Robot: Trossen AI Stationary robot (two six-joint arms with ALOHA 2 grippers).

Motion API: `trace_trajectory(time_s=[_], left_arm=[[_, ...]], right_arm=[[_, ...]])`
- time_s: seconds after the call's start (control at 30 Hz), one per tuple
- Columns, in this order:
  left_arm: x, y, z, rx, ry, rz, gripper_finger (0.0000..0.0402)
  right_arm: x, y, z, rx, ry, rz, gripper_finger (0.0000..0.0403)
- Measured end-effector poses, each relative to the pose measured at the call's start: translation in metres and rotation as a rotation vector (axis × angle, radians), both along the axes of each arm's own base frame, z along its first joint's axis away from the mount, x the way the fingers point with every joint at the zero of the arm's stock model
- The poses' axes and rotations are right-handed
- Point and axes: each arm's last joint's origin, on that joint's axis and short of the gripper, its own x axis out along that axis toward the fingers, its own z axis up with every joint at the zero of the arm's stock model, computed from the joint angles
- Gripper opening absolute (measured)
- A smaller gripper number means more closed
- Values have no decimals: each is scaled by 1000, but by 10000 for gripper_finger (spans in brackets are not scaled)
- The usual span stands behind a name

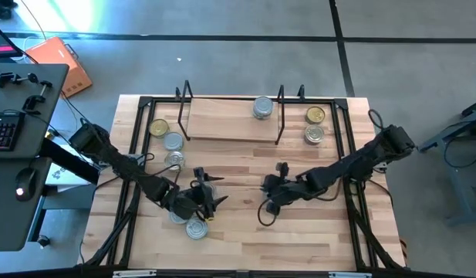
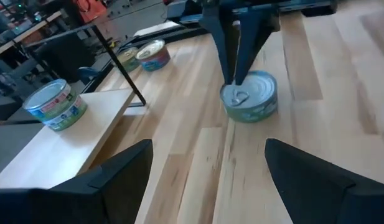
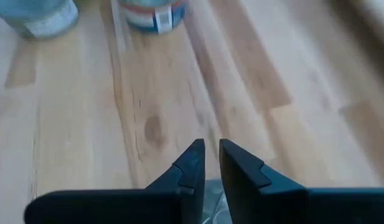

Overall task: Stack canned seafood by type on shelf
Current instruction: Move the green tuna can to the center of the table

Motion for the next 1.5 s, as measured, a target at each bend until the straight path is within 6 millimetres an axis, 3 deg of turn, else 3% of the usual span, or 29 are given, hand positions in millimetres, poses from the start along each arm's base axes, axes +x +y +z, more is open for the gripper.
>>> trace_trajectory(time_s=[0.23,0.5,0.87,1.1,1.3,1.5], left_arm=[[-24,16,31,-113,-32,71,305],[-67,50,41,-261,33,319,305],[-93,82,27,-448,87,692,305],[-104,92,2,-492,58,828,305],[-118,94,-18,-527,23,908,305],[-129,107,-14,-534,93,1014,300]], right_arm=[[-3,-1,10,-93,-19,58,39],[-6,-3,-18,-128,-143,118,39],[-14,-19,-30,-284,-363,182,59],[-23,-1,-30,-331,-335,288,67],[-48,13,-10,-428,-254,212,67],[-82,16,16,-391,-264,158,67]])
